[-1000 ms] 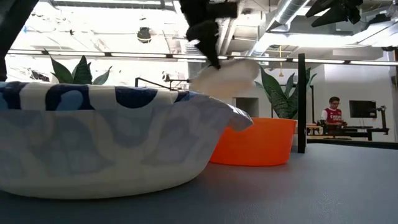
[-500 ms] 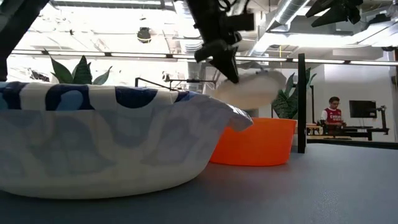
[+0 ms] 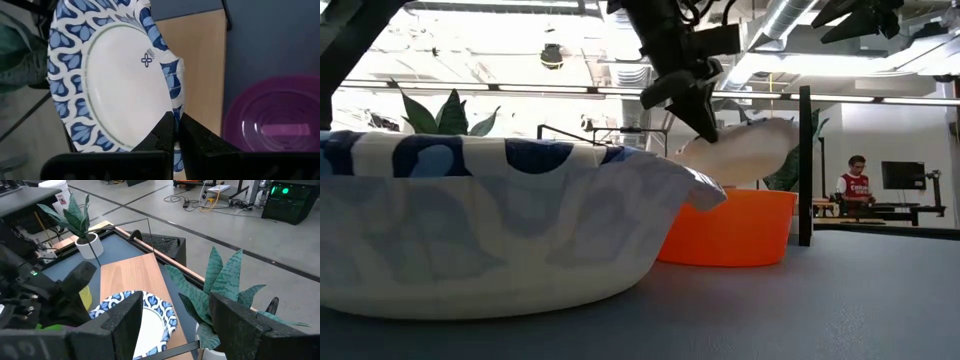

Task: Place and stack bowls onto a shelf
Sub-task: Put the blue pattern plate on the shelf

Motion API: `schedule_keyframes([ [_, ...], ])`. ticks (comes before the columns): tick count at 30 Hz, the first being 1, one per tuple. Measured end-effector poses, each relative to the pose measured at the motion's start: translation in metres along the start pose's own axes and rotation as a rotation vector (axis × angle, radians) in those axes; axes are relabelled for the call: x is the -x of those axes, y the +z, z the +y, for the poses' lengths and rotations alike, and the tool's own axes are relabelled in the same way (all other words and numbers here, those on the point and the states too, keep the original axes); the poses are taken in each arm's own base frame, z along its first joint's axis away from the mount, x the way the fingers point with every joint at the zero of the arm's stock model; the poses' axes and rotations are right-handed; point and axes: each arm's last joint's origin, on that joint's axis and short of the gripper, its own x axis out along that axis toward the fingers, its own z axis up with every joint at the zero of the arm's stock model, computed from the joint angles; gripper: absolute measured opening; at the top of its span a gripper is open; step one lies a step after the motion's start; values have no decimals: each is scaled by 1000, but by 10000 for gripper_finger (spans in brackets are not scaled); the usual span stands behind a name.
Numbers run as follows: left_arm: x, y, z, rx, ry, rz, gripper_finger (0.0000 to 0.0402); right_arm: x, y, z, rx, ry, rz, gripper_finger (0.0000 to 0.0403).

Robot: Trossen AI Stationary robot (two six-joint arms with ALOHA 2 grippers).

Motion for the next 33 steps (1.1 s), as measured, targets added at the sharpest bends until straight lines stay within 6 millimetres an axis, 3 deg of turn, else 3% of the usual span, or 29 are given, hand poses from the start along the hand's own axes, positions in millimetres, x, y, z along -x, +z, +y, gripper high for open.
schedule_keyframes([
  [12,-40,-5,-19,-56,64,144,0,0,0,0,-9,-1,1,256],
  [24,-31,7,-20,-47,16,48,9,0,0,0,-9,-2,0,256],
  [33,-29,13,-27,-125,-13,16,72,0,0,0,-8,-2,0,256],
])
